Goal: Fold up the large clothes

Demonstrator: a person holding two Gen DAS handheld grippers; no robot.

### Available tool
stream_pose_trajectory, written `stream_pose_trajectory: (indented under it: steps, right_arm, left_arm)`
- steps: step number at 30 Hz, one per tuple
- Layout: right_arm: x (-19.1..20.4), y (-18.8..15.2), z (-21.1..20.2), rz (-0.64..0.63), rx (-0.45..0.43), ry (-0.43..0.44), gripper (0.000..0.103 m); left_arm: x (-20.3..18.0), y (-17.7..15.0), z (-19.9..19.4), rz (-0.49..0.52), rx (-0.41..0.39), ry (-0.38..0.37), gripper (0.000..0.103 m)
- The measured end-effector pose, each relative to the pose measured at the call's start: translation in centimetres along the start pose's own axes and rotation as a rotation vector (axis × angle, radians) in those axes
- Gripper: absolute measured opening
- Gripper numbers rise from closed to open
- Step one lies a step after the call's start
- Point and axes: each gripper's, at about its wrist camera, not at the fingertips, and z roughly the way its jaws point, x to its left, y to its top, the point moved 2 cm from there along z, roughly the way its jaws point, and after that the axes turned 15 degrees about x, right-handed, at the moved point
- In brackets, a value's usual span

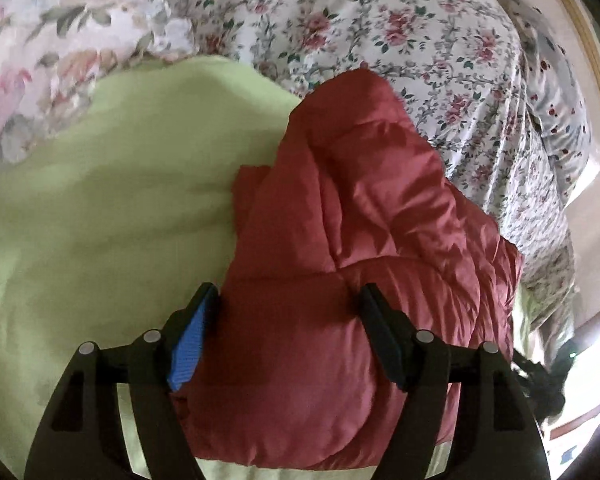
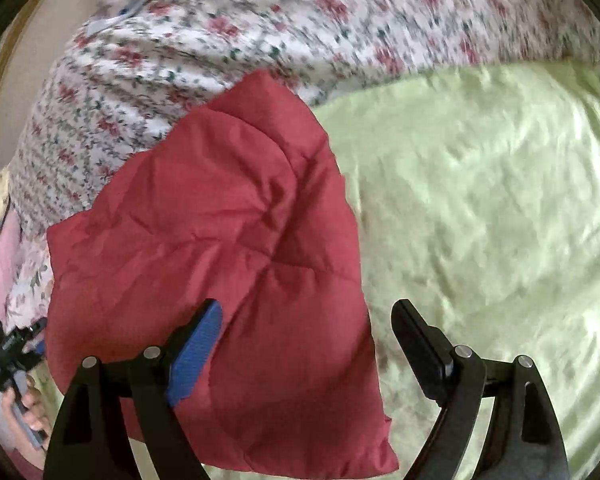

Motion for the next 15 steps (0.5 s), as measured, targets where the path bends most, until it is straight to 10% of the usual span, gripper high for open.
stream_pose_trajectory:
  steps: [15]
  right_arm:
    - [-0.5, 0.8, 4.5, 0.107, 0.105, 0.251, 0.097]
  left_arm:
    - [-0.3, 0.6, 3.4, -0.028, 0.089, -0.128, 0.085]
